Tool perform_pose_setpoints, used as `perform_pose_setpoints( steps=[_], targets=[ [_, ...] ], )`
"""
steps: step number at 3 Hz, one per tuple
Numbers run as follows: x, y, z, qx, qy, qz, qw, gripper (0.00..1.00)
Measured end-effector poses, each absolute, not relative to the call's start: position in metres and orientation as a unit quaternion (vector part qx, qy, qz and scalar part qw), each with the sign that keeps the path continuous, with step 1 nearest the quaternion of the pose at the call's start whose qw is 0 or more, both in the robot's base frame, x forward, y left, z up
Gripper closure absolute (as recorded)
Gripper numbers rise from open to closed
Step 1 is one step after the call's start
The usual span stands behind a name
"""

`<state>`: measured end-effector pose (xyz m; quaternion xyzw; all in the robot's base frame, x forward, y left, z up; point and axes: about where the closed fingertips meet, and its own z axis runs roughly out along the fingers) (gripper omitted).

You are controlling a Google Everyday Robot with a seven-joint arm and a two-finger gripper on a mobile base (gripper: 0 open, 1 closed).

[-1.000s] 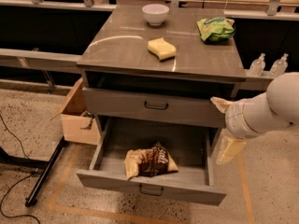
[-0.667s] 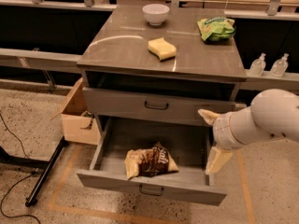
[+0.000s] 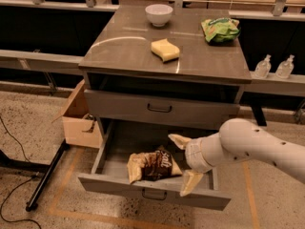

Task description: Pick brown chip bag from middle drawer and place on counter

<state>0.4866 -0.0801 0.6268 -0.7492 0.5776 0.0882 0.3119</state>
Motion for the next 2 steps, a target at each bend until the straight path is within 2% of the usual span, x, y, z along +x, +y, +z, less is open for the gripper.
perform_pose_setpoints(
  steps=[1,2],
  targets=[
    [0.4922,-0.0426,0.5836,-0.771,0.550,0.084,0.310,0.00],
    [0.4995,-0.0327,0.5819,-0.774,0.542,0.075,0.318,0.00]
  ],
)
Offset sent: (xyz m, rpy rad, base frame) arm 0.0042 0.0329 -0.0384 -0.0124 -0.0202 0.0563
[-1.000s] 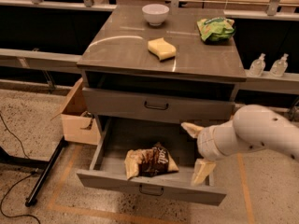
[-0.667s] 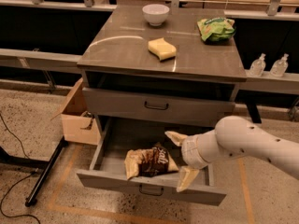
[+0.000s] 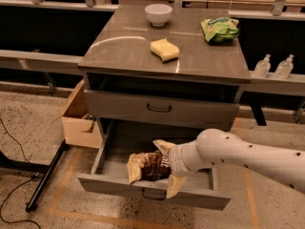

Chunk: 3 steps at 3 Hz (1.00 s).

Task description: Pick brown chip bag from middle drawer and place on counter

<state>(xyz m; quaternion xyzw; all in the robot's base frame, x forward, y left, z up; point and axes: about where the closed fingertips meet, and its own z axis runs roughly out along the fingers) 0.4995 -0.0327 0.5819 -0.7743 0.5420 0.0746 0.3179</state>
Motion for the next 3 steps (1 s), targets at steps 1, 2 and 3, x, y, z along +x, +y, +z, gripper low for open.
perform_pose_setpoints(
  steps=[1,2,3],
  targets=[
    [0.499,-0.033,0.582,-0.774,0.542,0.076,0.317,0.00],
    [0.525,-0.041,0.572,-0.774,0.547,0.045,0.316,0.00],
    [0.562,-0.056,0.569,-0.769,0.555,0.006,0.317,0.00]
  ],
)
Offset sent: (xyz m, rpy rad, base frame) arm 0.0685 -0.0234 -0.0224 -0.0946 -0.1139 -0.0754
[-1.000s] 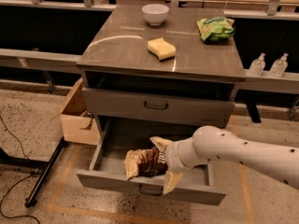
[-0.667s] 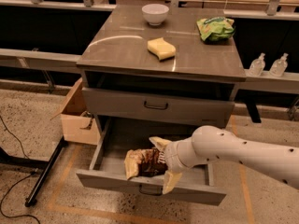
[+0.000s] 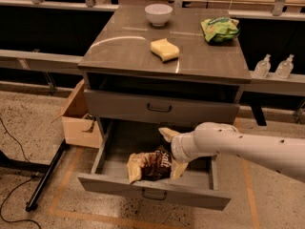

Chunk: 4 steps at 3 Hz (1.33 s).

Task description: Pick brown chip bag from middle drawer and place on counter

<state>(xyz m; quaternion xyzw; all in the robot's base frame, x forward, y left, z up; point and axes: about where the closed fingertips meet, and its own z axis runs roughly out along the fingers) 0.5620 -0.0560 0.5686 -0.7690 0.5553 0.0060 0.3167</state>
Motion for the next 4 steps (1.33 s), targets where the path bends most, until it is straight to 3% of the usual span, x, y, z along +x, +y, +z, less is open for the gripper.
perform_pose_setpoints(
  steps=[2,4],
  targets=[
    [0.611,-0.062,0.544,-0.768,0.558,-0.031,0.314,0.00],
    [0.639,-0.035,0.506,-0.785,0.531,-0.025,0.318,0.00]
  ],
)
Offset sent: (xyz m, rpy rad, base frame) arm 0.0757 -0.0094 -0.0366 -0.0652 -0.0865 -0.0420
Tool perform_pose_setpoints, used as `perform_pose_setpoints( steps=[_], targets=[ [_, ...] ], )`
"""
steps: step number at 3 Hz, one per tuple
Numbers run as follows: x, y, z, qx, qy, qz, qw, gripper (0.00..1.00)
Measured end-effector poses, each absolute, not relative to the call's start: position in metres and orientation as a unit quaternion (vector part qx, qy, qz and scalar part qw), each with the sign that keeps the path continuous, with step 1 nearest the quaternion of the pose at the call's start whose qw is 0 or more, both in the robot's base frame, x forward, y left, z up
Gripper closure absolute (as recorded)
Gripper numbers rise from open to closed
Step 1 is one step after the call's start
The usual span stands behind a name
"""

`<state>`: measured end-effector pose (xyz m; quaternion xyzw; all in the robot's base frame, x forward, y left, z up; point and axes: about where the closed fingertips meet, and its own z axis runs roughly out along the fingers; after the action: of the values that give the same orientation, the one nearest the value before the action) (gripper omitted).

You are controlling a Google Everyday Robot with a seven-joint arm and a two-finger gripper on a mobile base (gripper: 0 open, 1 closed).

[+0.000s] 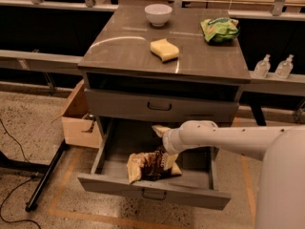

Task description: Pick brown chip bag from middle drawer and place on counter

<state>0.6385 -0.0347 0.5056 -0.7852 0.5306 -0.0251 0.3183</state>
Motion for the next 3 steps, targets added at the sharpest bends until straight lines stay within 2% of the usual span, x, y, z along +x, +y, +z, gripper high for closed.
perform_pose_setpoints(
  steps=[3],
  targets=[
    [0.640,0.000,0.441,-0.809,0.512,0.014,0.289,0.00]
  ],
)
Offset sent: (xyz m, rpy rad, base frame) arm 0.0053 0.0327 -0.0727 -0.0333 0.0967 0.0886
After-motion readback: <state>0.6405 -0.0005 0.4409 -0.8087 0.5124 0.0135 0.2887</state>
